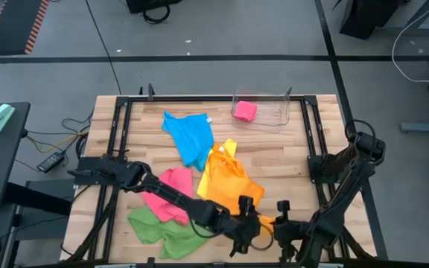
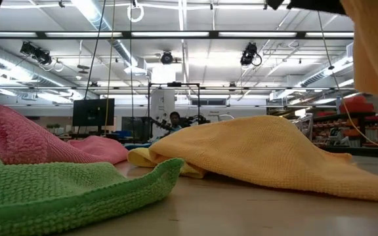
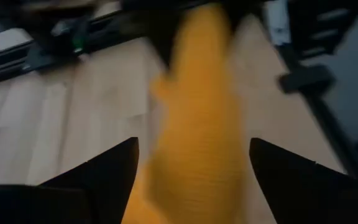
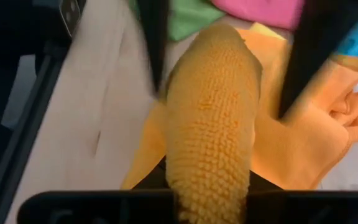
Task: Fold microfiber towels
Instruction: Stack the folded right orange microfiber cloth on top of the folded pink microfiber cloth
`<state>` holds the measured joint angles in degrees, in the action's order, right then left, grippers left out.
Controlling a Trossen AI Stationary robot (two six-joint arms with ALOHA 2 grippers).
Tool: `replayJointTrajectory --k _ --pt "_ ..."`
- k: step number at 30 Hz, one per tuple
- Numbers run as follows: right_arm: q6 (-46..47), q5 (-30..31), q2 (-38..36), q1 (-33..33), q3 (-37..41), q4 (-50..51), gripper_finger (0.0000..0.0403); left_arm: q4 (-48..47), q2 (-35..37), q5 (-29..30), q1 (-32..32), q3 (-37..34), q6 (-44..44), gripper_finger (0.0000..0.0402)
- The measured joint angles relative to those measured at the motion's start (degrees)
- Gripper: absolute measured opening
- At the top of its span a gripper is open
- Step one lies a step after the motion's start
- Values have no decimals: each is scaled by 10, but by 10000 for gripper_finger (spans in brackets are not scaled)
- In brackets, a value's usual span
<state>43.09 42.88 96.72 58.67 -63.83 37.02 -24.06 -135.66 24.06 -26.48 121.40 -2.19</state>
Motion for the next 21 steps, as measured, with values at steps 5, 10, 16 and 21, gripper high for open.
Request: replayJointTrajectory --k 5,10,16,21 --pt "-9 1 -9 0 0 0 38 -1 0 -74 18 0 -3 304" --pt "-14 14 -23 0 0 0 39 -16 0 -124 30 0 -13 268" --pt "-26 17 -26 -6 0 0 39 -12 0 -149 36 0 -5 220" --pt "-32 16 -26 -5 0 0 52 -5 0 -149 38 0 -3 159"
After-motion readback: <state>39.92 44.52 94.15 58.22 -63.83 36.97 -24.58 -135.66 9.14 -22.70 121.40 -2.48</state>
